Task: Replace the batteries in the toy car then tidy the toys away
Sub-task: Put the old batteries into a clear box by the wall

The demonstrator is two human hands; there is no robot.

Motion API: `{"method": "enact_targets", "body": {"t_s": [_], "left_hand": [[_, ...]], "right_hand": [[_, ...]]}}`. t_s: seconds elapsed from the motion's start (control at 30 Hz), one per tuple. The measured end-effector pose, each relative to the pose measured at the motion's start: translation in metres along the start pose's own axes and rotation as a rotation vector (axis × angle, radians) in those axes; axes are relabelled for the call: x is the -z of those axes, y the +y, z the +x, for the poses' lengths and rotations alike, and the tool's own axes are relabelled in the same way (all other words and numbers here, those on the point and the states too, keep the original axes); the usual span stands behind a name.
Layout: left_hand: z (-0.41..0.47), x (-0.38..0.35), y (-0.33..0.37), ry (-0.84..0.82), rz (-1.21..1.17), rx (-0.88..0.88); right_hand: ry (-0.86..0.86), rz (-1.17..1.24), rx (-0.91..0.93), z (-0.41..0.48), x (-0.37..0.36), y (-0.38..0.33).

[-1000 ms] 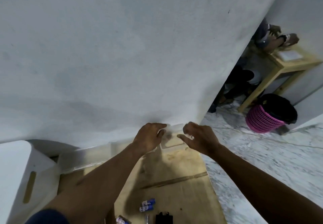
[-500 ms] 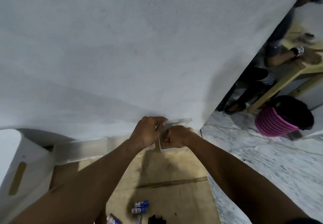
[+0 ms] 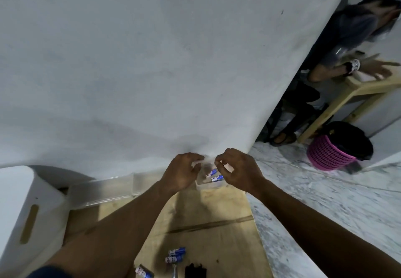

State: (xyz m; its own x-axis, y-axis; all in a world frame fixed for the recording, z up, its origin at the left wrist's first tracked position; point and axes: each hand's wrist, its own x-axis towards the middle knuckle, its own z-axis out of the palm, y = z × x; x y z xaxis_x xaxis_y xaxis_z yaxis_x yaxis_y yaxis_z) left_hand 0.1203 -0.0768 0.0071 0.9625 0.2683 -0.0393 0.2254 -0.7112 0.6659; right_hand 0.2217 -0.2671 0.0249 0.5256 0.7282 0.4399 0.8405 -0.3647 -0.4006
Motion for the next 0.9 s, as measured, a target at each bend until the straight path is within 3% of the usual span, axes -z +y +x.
{"method": "enact_targets", "body": {"t_s": [0.07,0.27,0.5,0.67,0.9], "left_hand": [[-0.005,-0.004,-0.003,-0.018,0.040,-0.023],[-0.016,-0.021,-0.014,-0.094,0.260,-0.161],[-0.016,-0.033,-0.023,0.002,0.312,-0.252],[-0.018,-0.040,-0.028,0.029,0.309,-0.188],[-0.026,-0.020,-0.018,-0.203,0.364,-0.149]], "right_hand": [[-0.052,-0.052,-0.034,-0.006,0.000,0.003],[-0.476,-0.047,-0.107,-0.028,-0.017,0.022],[-0.438,-0.169,-0.088,-0.032,-0.033,0.021],[-0.373,-0.263,-0.060,-0.034,-0.045,0.018],[-0.440,-0.308,-0.140,-0.031,-0.042,0.002]]}}
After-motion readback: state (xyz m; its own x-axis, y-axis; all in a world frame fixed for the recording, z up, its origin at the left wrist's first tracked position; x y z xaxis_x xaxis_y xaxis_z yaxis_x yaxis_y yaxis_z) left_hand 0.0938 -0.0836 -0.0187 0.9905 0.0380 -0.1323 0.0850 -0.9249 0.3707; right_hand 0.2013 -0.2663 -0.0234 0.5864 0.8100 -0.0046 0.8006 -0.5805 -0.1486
